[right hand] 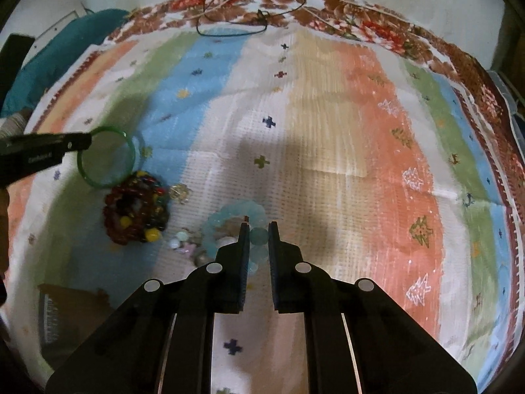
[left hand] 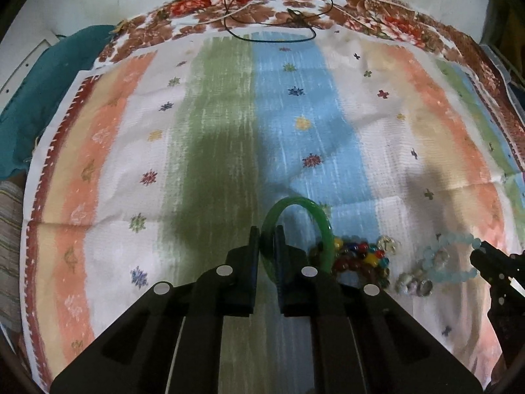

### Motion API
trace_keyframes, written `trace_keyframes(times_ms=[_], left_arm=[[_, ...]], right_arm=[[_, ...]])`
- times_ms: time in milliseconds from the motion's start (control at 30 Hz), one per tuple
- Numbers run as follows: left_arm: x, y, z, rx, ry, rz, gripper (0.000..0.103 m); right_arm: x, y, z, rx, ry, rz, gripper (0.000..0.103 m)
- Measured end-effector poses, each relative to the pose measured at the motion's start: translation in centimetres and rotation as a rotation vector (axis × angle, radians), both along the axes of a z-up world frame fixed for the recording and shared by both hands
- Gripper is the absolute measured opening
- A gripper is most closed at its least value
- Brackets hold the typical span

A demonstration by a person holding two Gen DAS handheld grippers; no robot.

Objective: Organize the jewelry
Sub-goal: 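Grasp the green bangle with the left tool while the right grasps the blue bracelet, then lower the green bangle into the tin with the left tool while the right releases the blue bracelet there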

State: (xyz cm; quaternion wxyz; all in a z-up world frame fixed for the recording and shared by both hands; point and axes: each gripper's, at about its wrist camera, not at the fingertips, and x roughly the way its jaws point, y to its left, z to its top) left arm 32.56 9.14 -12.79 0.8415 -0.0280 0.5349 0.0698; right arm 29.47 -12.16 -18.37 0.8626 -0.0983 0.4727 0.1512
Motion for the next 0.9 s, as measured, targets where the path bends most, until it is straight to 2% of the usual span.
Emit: trace_keyframes(times_ms=[400,633,900], left_arm=[[-4.6,-1.8,3.3,-0.038,-0.038,-0.015,0.009],[-6.9,-3.6,6.0,-0.048,-0.093,-0.045,0.010],[-9.3,-4.9,7.6,-0.053,-0.126,-0.078,0.010]], right_arm=[[-2.5,0.1,3.0,0.080,-0.053,-0.025,0.012],[-4.1,0.1,4.2,0.089,-0.063,-0.035,0.012],[-6.0,0.3,5.9,0.120,-0.100,-0.016,0.012]])
